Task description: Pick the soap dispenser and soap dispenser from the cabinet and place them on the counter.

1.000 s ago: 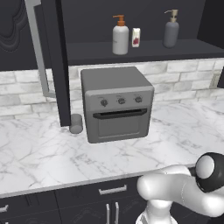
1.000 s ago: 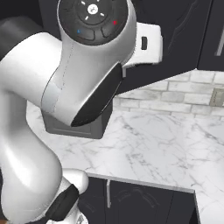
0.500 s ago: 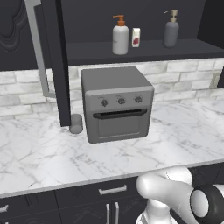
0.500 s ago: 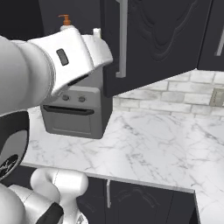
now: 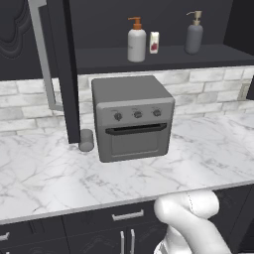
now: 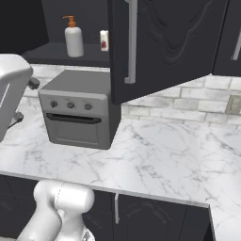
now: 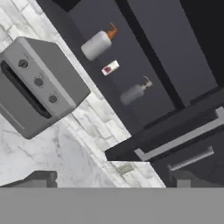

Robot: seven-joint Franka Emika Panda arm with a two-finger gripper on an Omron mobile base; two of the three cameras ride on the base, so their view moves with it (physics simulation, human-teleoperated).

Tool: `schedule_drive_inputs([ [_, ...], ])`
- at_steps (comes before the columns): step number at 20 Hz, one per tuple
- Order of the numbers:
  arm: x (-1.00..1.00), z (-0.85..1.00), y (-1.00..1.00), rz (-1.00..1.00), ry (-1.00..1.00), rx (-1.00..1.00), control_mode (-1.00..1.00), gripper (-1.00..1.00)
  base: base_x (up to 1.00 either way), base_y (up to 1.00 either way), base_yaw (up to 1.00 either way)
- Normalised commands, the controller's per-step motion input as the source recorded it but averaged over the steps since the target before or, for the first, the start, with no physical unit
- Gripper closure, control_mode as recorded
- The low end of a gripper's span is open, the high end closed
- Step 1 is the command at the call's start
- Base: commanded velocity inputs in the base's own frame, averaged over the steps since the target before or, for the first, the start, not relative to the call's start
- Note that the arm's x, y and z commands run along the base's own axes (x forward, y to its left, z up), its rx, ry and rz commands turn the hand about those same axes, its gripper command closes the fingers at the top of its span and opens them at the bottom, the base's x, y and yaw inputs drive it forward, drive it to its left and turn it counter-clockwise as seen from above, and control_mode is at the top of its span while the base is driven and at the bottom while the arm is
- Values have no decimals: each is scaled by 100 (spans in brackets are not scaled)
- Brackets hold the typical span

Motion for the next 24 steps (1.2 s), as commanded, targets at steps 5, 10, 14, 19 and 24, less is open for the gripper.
schedule_drive_inputs([
  [5, 54, -22, 77, -6, 0, -32, -100, -100, 0, 0, 0],
  [10, 70, -17, 27, -15, 0, -25, -100, -100, 0, 0, 0],
  [14, 64, -5, -3, -29, 4, -20, -100, -100, 0, 0, 0],
  [19, 46, 0, -15, -37, 7, -11, -100, -100, 0, 0, 0],
  [24, 46, 0, -24, -35, 5, -2, -100, -100, 0, 0, 0],
])
